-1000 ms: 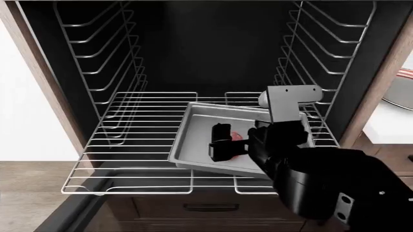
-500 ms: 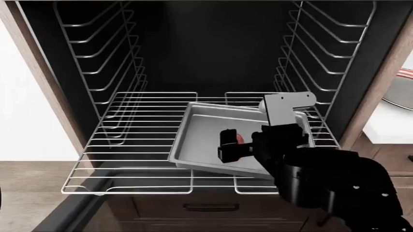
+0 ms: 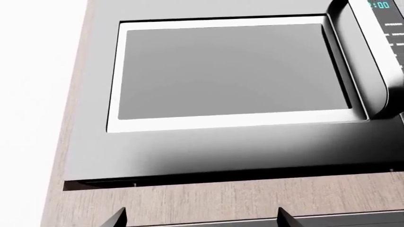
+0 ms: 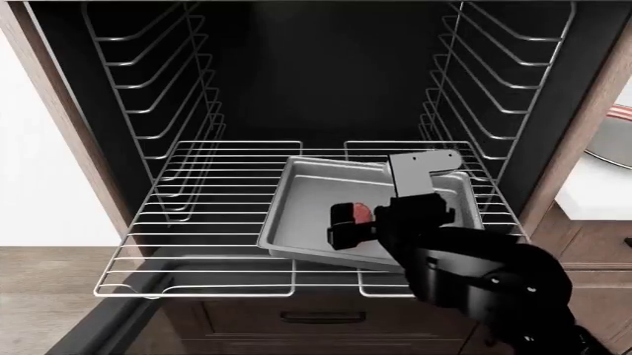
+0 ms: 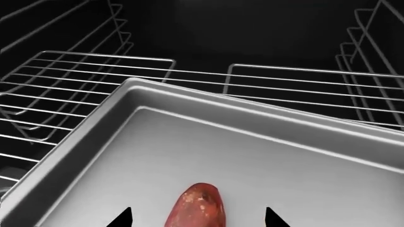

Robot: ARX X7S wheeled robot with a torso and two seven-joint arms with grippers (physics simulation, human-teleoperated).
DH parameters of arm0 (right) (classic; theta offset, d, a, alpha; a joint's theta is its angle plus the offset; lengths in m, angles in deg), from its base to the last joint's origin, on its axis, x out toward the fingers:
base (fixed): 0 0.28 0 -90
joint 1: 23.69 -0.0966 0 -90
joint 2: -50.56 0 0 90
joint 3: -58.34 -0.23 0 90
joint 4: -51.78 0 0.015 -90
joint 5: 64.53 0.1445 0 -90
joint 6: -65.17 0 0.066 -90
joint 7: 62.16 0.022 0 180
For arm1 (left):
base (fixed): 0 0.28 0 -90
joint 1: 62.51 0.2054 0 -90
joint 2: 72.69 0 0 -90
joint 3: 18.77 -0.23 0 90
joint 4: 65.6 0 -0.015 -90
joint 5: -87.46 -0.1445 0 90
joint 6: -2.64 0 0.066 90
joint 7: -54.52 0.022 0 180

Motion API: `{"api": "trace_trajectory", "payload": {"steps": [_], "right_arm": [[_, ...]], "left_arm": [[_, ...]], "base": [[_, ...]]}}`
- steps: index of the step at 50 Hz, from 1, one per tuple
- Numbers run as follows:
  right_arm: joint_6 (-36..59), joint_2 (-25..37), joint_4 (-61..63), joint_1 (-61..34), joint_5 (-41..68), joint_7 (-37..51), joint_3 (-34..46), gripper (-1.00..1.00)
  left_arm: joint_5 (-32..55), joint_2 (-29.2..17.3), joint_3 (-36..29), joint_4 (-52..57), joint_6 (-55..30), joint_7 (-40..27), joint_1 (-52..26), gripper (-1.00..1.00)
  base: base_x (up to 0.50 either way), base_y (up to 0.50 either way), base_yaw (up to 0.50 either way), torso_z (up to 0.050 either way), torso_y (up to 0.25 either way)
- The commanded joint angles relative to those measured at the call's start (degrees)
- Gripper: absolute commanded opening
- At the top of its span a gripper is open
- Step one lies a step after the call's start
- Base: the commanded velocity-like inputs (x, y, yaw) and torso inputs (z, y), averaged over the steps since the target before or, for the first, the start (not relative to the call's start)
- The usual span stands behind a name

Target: Pick the sweet potato from the oven and place it on the plate on the counter.

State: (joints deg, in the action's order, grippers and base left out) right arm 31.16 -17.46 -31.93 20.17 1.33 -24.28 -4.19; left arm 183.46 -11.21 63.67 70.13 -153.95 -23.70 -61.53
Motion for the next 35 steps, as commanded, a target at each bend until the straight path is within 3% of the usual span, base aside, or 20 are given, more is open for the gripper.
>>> {"api": "trace_trajectory", "payload": {"steps": [1,35], "right_arm": [[-1.9,-0.8,-2.4,0.4,-2.6,-2.3,1.8,1.0],[-1.1,-4.8,-14.4,-2.3,-3.5,-3.4,4.1,1.0]], "left_arm": [[-0.1,0.1,-0.6,0.2,0.5,-0.1,0.0,1.0],[0.6,-0.2,-2.0,0.2,2.0,-1.1,-0.8,1.0]], "base": [[0.0,0.0,0.0,0.0,0.0],[0.0,0.0,0.0,0.0,0.0]]}}
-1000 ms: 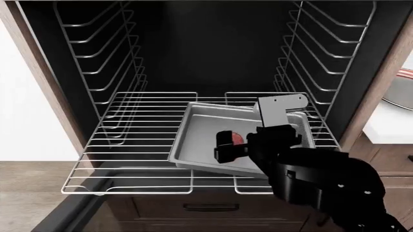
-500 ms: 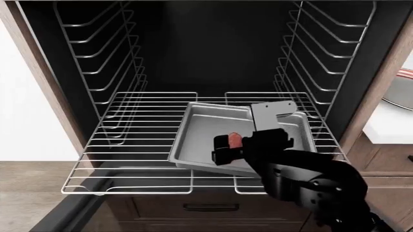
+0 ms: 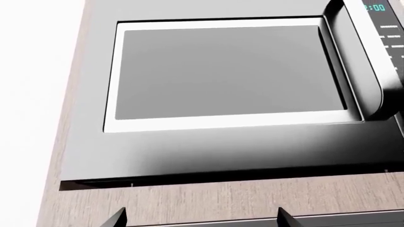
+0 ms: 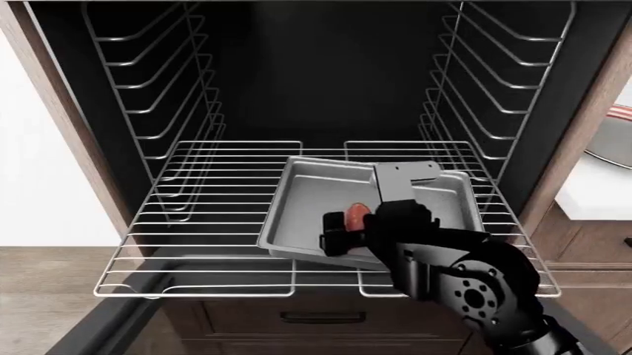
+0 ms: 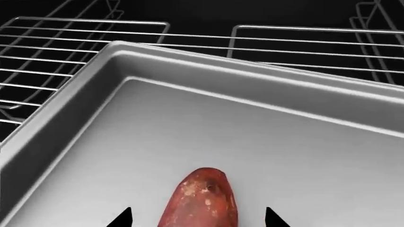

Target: Pick the sweet potato from the oven and place it on the plate on the counter.

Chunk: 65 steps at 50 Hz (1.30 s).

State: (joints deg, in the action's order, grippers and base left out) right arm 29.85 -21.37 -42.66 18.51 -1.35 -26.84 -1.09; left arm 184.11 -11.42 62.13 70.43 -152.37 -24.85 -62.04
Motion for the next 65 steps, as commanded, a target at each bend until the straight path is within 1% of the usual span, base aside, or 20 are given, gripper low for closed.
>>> {"api": "trace_trajectory", "payload": {"steps": [1,11,14,15,33,42,51,58,65], "right_arm": [[0.2,-1.0,-3.8,-0.8,-0.9,-0.9,1.1,1.0],[-0.4,-0.9,-4.4,-0.7,-1.5,-1.7,1.9,1.0],[-1.2,-0.8,-4.1,-0.3,-1.2,-1.5,1.1,1.0],[-1.1,-0.8,-4.1,-0.5,-1.2,-1.3,1.0,-1.0],[-1.9,-0.5,-3.4,-1.0,-0.7,-2.4,0.8,-1.0],[-0.3,0.9,0.2,-3.2,1.1,-0.9,-0.4,-1.0],[2.1,3.5,6.7,-3.7,5.9,2.7,-3.9,-1.0],[3.8,5.4,15.2,-3.1,14.1,9.3,-9.4,-1.0],[5.9,5.7,23.2,-4.8,22.0,15.1,-11.7,-1.0]], "left_arm": [[-0.1,-0.1,-0.5,-0.1,0.4,0.1,-0.4,1.0],[-1.0,-0.1,-0.7,0.1,0.7,0.8,0.1,1.0],[-0.9,-0.2,-0.7,0.2,0.8,0.7,0.1,1.0],[-0.8,-0.3,-0.8,0.3,0.9,0.6,0.1,1.0],[-0.5,-0.5,-1.3,0.4,1.7,0.2,-0.1,1.0],[-0.7,-0.6,-1.4,0.6,2.1,0.2,0.3,1.0],[-1.0,-0.7,-1.5,0.7,2.4,0.5,0.7,1.0],[-2.4,-0.8,-1.4,0.8,2.6,1.6,1.7,1.0],[-3.3,-0.9,-1.4,1.0,2.8,2.3,2.3,1.0]], "base": [[0.0,0.0,0.0,0.0,0.0],[0.0,0.0,0.0,0.0,0.0],[0.0,0.0,0.0,0.0,0.0],[0.0,0.0,0.0,0.0,0.0],[0.0,0.0,0.0,-0.001,0.0],[0.0,0.0,0.0,0.0,0.0],[0.0,0.0,0.0,0.0,0.0],[0.0,0.0,0.0,0.0,0.0],[0.0,0.0,0.0,0.0,0.0]]}}
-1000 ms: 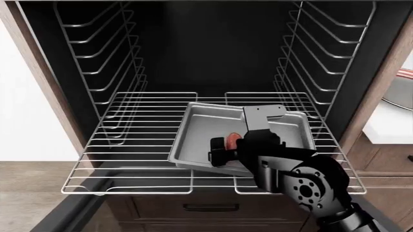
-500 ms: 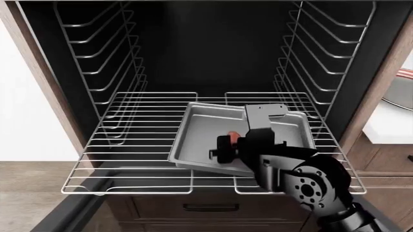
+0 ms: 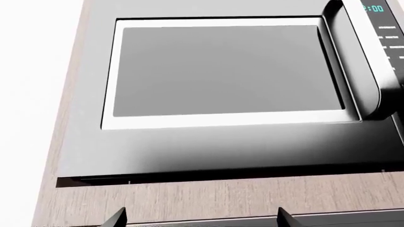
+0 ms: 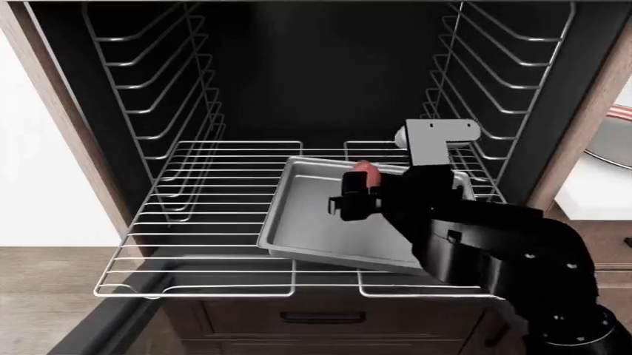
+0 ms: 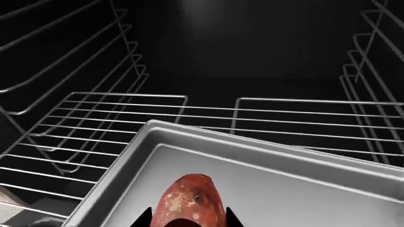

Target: Pick the sweet potato from the oven and place it on the plate on the counter.

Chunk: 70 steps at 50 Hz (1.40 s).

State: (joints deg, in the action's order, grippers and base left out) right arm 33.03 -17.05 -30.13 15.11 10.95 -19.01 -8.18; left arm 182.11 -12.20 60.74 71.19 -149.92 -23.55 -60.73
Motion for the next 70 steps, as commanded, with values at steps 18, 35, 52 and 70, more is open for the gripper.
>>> {"api": "trace_trajectory", "payload": {"steps": [18,35,52,70], "right_arm": [[1.9,7.1,26.7,-4.6,24.7,22.4,-10.5,-1.0],[1.5,8.0,30.8,-11.1,30.6,28.7,-8.9,-1.0],[0.2,7.6,30.6,-11.0,29.9,28.0,-9.4,-1.0],[-0.3,7.8,30.5,-11.7,30.3,27.8,-8.8,-1.0]], "left_arm": [[-3.3,-0.3,-0.3,1.2,0.8,2.4,2.3,1.0],[-2.8,-0.3,-0.9,1.8,1.2,1.6,1.6,1.0],[-2.9,-1.0,-1.1,1.8,1.5,0.5,1.5,1.0],[-2.7,-0.8,-1.6,1.9,2.2,0.2,1.2,1.0]], "base": [[0.0,0.0,0.0,0.0,0.0],[0.0,0.0,0.0,0.0,0.0],[0.0,-0.1,0.0,0.0,0.0],[0.0,-0.5,0.0,0.0,0.0]]}}
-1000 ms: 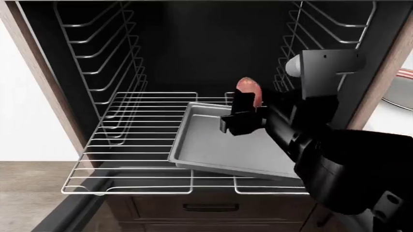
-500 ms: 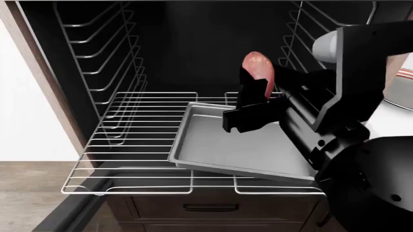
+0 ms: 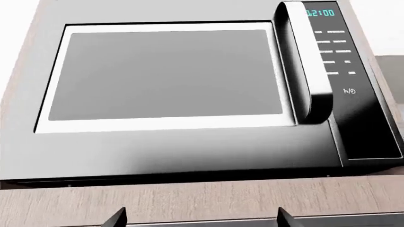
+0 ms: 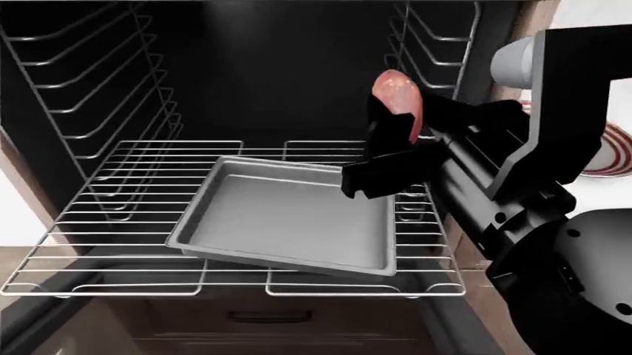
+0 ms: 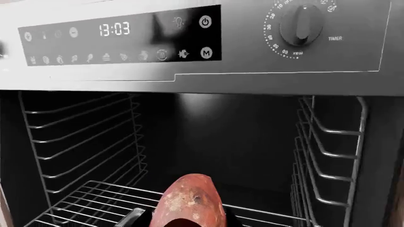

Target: Pick the sweet potato from the oven and place it on the plate on the counter.

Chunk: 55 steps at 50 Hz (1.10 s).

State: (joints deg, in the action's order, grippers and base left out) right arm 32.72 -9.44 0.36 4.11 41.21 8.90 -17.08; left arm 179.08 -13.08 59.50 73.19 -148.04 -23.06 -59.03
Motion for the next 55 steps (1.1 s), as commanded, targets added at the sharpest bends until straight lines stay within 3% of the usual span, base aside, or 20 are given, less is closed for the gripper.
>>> {"api": "trace_trajectory", "payload": {"steps": [1,55], "right_arm": [[0.0,0.2,0.0,-0.7,0.1,-0.1,0.1,-1.0],[-1.3,0.9,0.2,-1.7,1.1,0.3,2.1,-1.0]], "left_arm": [[0.3,0.1,-0.4,-0.1,0.4,-0.3,-0.6,1.0],[0.4,-0.6,-1.7,-0.3,1.4,-0.4,-1.6,1.0]], "base": [[0.0,-0.5,0.0,0.0,0.0],[0.0,-0.5,0.0,0.0,0.0]]}}
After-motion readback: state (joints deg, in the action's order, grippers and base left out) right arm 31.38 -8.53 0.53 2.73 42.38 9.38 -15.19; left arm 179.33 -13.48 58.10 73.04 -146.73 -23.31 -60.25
